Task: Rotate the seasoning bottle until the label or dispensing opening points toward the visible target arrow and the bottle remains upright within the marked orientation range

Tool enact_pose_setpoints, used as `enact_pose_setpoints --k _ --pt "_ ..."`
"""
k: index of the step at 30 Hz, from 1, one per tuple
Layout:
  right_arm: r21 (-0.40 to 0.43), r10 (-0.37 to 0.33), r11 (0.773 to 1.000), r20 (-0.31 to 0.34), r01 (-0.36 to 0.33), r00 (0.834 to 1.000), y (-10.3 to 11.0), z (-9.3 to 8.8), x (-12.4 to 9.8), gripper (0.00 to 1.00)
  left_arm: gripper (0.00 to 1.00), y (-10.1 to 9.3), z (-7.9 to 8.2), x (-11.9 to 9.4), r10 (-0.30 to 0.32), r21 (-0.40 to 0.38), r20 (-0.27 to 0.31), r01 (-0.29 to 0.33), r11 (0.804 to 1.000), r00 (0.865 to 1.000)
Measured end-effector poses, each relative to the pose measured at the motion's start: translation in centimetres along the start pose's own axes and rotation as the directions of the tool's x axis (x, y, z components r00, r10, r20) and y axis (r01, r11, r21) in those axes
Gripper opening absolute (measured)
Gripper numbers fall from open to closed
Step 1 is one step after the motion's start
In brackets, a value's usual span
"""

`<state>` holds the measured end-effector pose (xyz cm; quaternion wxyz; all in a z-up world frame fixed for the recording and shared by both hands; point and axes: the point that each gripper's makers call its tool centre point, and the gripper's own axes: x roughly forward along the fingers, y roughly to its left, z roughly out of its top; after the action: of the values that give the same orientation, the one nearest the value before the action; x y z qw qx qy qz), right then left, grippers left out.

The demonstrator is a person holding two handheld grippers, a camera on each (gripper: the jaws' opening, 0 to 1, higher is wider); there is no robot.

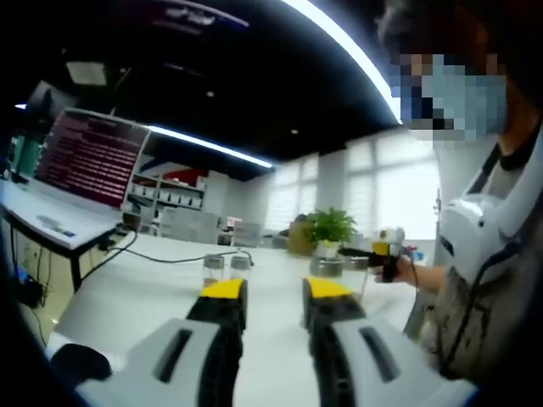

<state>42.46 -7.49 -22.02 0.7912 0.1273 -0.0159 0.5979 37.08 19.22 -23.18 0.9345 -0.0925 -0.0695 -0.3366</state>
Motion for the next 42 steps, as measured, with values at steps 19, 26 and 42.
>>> enact_pose_setpoints --k 19,26,42 --pt "-0.044 0.144 0.987 -0.145 -0.152 0.979 0.5 -2.5 1.0 0.40 0.28 0.4 -0.4 0.2 0.018 0.016 -0.028 -0.018 1.000 0.999" --pt "-0.114 0.100 0.986 -0.156 -0.118 0.983 0.2 -2.5 1.1 0.39 0.27 0.5 -0.2 0.4 0.015 0.018 -0.031 -0.014 1.000 0.999" --pt "-0.128 0.049 0.989 -0.184 -0.074 0.982 -0.3 -3.5 1.3 0.57 0.27 1.3 -0.5 0.6 0.037 0.008 -0.033 -0.037 0.999 0.999"
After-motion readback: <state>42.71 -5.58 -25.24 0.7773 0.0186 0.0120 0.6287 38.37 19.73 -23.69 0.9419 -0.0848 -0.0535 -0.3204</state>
